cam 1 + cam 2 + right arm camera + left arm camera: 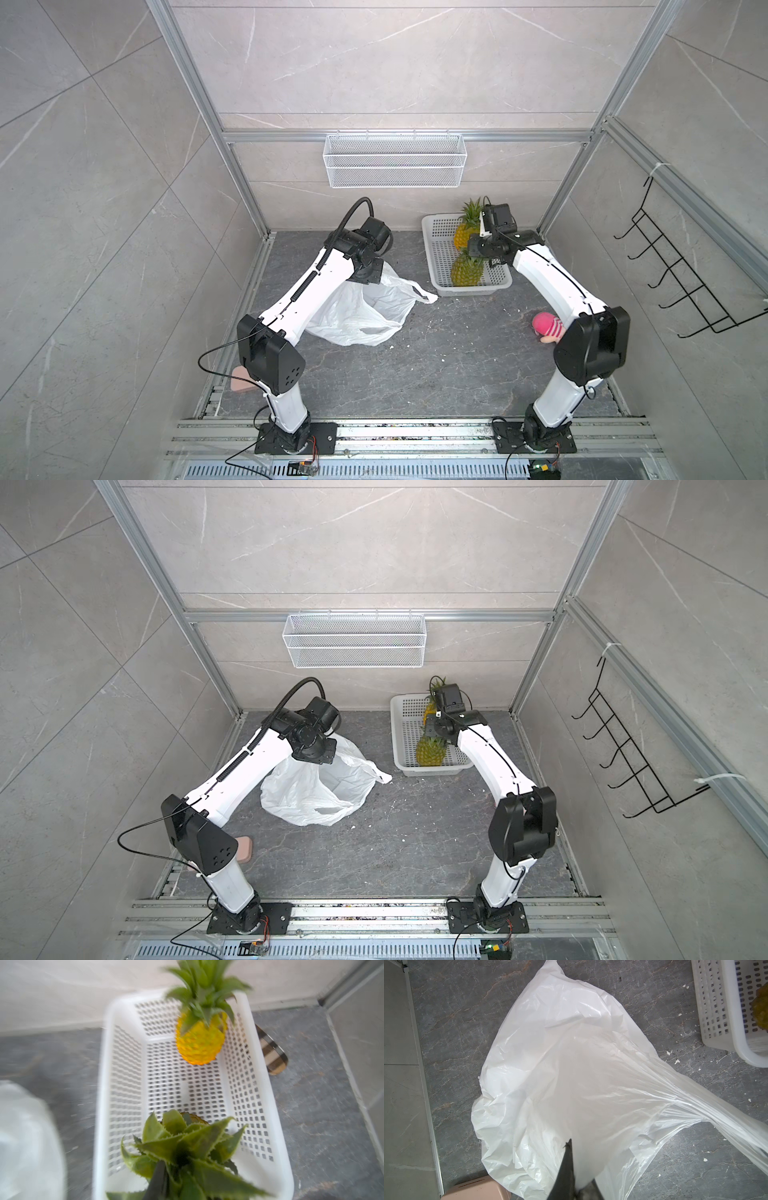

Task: Place the pineapple into a plastic bag & tie a knot
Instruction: Pick up the pineapple from the basket, then place the pineapple in the plastic bag.

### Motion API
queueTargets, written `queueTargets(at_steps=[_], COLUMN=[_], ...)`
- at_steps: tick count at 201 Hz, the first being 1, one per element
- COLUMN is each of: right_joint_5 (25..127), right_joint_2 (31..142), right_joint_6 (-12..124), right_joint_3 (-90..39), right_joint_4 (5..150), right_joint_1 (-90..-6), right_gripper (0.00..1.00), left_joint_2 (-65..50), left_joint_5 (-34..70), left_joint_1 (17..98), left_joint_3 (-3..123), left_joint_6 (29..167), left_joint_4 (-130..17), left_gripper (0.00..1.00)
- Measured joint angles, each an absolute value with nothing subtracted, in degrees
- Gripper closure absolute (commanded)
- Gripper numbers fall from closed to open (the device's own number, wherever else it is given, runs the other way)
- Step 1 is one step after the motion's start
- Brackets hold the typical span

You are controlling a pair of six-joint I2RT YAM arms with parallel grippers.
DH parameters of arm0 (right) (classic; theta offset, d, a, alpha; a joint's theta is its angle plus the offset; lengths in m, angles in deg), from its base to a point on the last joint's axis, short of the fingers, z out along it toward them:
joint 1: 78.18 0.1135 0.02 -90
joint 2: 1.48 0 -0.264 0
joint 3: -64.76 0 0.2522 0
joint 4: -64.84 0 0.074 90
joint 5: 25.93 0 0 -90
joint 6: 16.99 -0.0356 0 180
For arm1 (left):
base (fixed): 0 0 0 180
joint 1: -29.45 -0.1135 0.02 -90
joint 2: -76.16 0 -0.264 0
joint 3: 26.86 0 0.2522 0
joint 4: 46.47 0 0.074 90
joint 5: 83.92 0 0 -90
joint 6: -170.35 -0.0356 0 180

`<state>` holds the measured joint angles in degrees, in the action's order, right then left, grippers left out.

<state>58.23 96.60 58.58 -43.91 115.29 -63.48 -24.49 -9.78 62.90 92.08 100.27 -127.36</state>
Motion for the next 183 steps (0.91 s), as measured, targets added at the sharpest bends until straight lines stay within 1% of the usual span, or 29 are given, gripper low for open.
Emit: queueTargets(at_steps=[43,70,94,108,136,159,183], right_joint_5=[72.78,79.04,83.91,84.28,82.62,79.74,75.32], right_joint_2=[80.82,73.76,70.44,69.26,67.25,67.27,68.89], right_joint_6=[57.07,54.95,53.11,52.57,52.00,51.98,52.04], right_joint_3=[-43.15,-41.49,-38.64,-36.31,-27.52,-19.80,-15.52], right_joint_4=[113.47,110.59,108.77,108.01,104.99,101.47,96.73], right_joint_1=[-62.02,-56.60,-52.01,-49.89,-46.02,-43.50,-41.38], right_gripper=[1.00,1.00,1.00,1.00,1.00,1.00,1.00], left_joint_2=[-24.49,-24.64,-25.40,-25.60,-25.60,-25.60,-25.58], left_joint_5=[-6.67,-5.38,-5.05,-4.46,-3.66,-1.91,0.93], left_joint_1=[62.07,61.81,61.46,61.26,61.17,61.17,61.17], left_joint_3=[92.08,92.13,93.00,93.24,94.31,95.47,95.97], left_joint_6=[100.27,100.29,100.29,100.31,100.40,100.79,101.30], left_joint_4=[-126.27,-126.10,-126.14,-126.01,-126.14,-126.16,-125.92], left_gripper=[1.00,1.00,1.00,1.00,1.00,1.00,1.00])
